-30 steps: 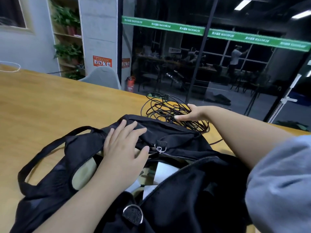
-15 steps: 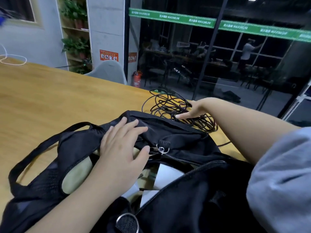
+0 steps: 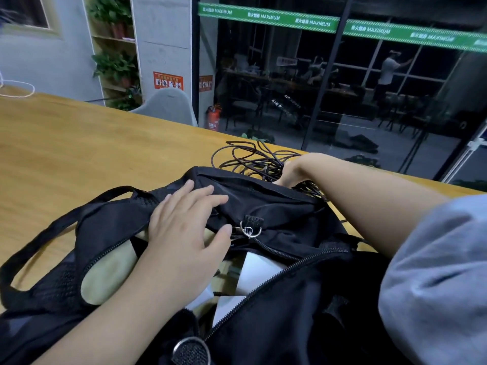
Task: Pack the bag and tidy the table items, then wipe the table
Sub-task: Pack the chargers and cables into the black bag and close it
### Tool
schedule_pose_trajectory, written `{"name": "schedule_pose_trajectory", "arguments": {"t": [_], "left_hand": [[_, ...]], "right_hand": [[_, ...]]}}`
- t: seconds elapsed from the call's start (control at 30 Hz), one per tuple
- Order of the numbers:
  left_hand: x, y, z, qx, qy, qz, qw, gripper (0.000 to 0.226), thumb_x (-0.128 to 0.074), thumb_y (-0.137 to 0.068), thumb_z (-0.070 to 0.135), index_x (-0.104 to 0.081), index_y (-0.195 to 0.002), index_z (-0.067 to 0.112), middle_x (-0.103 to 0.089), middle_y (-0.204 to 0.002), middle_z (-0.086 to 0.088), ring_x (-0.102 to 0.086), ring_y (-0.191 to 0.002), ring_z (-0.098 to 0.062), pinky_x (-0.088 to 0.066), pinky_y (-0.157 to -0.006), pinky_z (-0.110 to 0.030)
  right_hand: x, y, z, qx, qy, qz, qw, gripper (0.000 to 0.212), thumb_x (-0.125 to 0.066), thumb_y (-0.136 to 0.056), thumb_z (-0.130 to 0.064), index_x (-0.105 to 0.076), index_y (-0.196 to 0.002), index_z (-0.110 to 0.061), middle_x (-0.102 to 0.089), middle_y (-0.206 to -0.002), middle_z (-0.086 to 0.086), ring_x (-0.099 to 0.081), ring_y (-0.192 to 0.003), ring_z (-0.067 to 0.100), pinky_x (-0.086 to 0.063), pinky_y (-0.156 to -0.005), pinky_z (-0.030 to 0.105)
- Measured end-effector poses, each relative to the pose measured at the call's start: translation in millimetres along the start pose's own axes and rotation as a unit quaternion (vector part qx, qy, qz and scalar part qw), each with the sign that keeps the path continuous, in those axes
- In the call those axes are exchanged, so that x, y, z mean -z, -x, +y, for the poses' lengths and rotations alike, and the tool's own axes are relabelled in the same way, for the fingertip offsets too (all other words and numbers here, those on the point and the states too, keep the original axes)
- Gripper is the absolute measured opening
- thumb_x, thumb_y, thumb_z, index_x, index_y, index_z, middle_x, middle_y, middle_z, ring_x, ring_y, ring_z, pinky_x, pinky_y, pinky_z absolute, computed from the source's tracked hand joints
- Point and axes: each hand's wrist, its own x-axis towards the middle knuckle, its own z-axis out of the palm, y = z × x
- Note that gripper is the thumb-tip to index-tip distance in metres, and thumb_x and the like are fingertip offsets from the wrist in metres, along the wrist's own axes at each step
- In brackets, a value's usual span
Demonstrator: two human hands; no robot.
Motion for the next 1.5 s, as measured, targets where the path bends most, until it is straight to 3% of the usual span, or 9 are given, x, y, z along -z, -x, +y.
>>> {"name": "schedule_pose_trajectory", "arguments": {"t": [0.13,0.2,0.4,0.6,0.7,0.77,0.9,1.13,1.5], "left_hand": [[1,0,0,0.003,-0.003,-0.004,1.0,0.069,-0.014,-0.066,0.061,-0.043,-0.126,0.042,-0.021,-0.128,0.034,0.004,-0.122,0.019,0.017,-0.098,-0.006],[0,0,0,0.004,-0.003,-0.005,1.0,0.069,-0.014,-0.066,0.061,-0.043,-0.126,0.042,-0.021,-0.128,0.034,0.003,-0.123,0.019,0.017,-0.098,-0.006],[2,0,-1,0.008,-0.01,-0.012,1.0,0.066,-0.014,-0.068,0.06,-0.04,-0.127,0.044,-0.02,-0.128,0.035,0.006,-0.122,0.02,0.019,-0.096,-0.005],[3,-1,1,0.007,0.001,-0.027,1.0,0.053,-0.027,-0.077,0.049,-0.039,-0.128,0.043,-0.019,-0.129,0.035,0.008,-0.123,0.019,0.022,-0.091,-0.002],[3,-1,0,0.007,0.001,-0.029,1.0,0.053,-0.026,-0.077,0.049,-0.039,-0.128,0.043,-0.019,-0.129,0.035,0.009,-0.122,0.019,0.022,-0.091,-0.002],[3,-2,-1,0.009,-0.003,-0.03,0.999,0.054,-0.023,-0.077,0.052,-0.037,-0.128,0.044,-0.018,-0.128,0.035,0.009,-0.122,0.019,0.023,-0.091,-0.003],[3,-2,-4,0.007,-0.003,-0.022,1.0,0.061,-0.015,-0.073,0.058,-0.037,-0.128,0.045,-0.021,-0.132,0.034,0.009,-0.121,0.02,0.023,-0.091,-0.003],[3,-1,-6,0.012,0.023,-0.024,0.999,0.054,-0.025,-0.077,0.05,-0.037,-0.129,0.043,-0.023,-0.14,0.029,0.009,-0.122,0.018,0.01,-0.105,-0.017],[4,-1,-6,0.004,0.033,-0.016,0.999,0.047,-0.032,-0.087,0.046,-0.031,-0.133,0.037,-0.024,-0.141,0.027,0.004,-0.128,0.014,0.006,-0.109,-0.021]], "right_hand": [[-1,3,0,0.006,0.033,-0.011,0.999,0.064,-0.034,-0.099,-0.044,-0.014,-0.149,-0.011,-0.015,-0.156,0.007,-0.023,-0.141,0.026,-0.023,-0.109,0.036],[-3,1,1,0.0,0.029,0.039,0.999,0.071,-0.045,-0.095,-0.047,-0.02,-0.148,-0.007,-0.025,-0.153,0.01,-0.032,-0.136,0.029,-0.031,-0.105,0.037],[-6,-19,12,-0.019,-0.109,0.091,0.99,0.103,-0.062,-0.08,-0.058,0.001,-0.151,-0.018,-0.016,-0.157,0.009,-0.034,-0.135,0.036,-0.042,-0.099,0.048],[-11,-27,13,-0.01,-0.093,0.144,0.985,0.089,-0.062,-0.085,-0.038,-0.004,-0.15,-0.016,-0.038,-0.145,0.013,-0.044,-0.125,0.034,-0.043,-0.096,0.042],[-16,-30,9,-0.009,-0.082,0.166,0.983,0.083,-0.061,-0.086,-0.023,-0.006,-0.148,-0.011,-0.057,-0.118,0.015,-0.056,-0.1,0.031,-0.048,-0.077,0.036],[-17,-28,9,-0.007,-0.047,0.199,0.979,0.063,-0.054,-0.089,-0.016,-0.021,-0.142,-0.008,-0.057,-0.102,0.012,-0.054,-0.088,0.029,-0.044,-0.063,0.032],[-14,-28,17,0.004,-0.032,0.269,0.962,0.026,-0.046,-0.092,-0.012,-0.047,-0.118,-0.011,-0.057,-0.105,0.01,-0.051,-0.085,0.028,-0.04,-0.067,0.032],[-5,-17,34,-0.032,-0.056,0.4,0.914,0.031,-0.04,-0.092,-0.003,-0.051,-0.119,-0.014,-0.06,-0.111,0.013,-0.057,-0.098,0.033,-0.046,-0.072,0.037],[30,38,62,-0.001,-0.152,0.482,0.863,0.015,-0.037,-0.095,-0.008,-0.051,-0.101,-0.006,-0.062,-0.088,0.015,-0.051,-0.071,0.03,-0.039,-0.06,0.033]]}}
